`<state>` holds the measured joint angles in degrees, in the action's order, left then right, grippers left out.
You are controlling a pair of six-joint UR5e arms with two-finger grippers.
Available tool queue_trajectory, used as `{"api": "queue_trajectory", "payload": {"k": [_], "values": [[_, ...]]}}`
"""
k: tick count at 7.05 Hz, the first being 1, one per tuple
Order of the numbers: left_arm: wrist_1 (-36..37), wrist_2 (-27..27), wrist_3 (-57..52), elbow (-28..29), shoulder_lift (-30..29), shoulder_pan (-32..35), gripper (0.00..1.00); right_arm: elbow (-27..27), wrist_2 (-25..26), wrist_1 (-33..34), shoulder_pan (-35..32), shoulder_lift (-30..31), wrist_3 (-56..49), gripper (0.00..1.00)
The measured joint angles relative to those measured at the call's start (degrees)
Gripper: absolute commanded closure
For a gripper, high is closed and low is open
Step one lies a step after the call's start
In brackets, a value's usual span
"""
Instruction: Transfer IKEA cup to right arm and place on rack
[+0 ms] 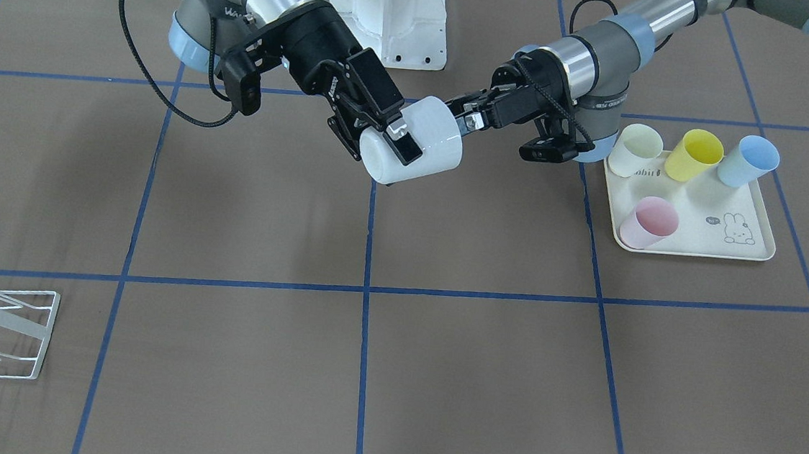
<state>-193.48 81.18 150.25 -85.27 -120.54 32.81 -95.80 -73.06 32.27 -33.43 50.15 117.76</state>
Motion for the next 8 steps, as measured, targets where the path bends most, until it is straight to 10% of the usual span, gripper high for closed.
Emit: {"api": "queue_trajectory", "payload": {"k": [8], "values": [[11.97,6.7,-19.1,-4.31,0.16,2.64,0.0,-2.36,-13.84,0.75,-21.51,23.37,-31.16,1.0]]}}
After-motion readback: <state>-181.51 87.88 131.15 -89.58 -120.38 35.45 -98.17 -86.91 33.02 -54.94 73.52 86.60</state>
